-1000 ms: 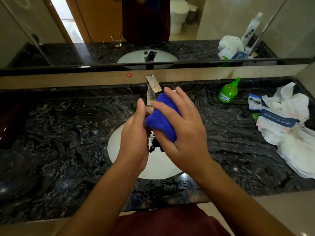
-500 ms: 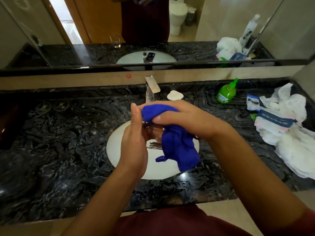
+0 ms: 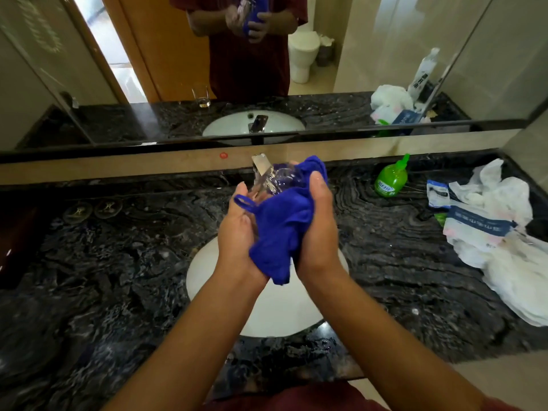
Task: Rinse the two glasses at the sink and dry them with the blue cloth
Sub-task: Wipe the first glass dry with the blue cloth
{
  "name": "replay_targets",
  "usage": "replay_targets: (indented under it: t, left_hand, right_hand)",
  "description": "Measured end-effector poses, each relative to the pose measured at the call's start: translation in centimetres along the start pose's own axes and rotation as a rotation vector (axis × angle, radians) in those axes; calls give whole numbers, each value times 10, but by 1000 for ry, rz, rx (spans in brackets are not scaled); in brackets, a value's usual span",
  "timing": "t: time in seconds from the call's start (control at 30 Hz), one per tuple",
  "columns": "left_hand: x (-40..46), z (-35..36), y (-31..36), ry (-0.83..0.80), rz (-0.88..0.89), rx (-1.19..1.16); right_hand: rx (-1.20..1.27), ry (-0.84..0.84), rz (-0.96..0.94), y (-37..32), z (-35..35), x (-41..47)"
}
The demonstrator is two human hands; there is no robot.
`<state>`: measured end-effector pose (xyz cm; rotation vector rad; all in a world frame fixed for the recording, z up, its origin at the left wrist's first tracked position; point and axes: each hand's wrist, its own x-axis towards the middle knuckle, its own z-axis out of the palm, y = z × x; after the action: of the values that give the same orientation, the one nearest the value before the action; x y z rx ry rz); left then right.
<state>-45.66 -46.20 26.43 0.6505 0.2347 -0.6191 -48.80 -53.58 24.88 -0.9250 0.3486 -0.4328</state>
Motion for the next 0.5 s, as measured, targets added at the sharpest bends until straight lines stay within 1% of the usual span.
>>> replay_targets:
  t: [0.03,0.07,0.17,0.27,0.33,0.4,0.47,0.5]
  left_hand:
    - [2,3,1,-7,-21,-38]
    - [4,4,1,-11,-33,-58]
    - [7,5,3,-19,-38,-53]
    - [5,7,3,5,1,20]
    - [4,7,4,42,65,74]
    - [3,5,6,89,173,182]
    - [1,2,8,112,289,305]
    - [-1,1,10,118,331,352]
  right_hand:
    - [-143,52,-103,1,2,-2]
    - [-250,68,-213,3,4,-3]
    - [-428,31,-466,1,7,-1]
    - [-650,22,-696,-6,9,2]
    - [-796,1,-815,-11,11,3]
    - [-968,-50,-946,-19,10,3]
    - [-1130,-129,-1007,-26,10,2]
    - [-1191,-168,-997,-31,11,2]
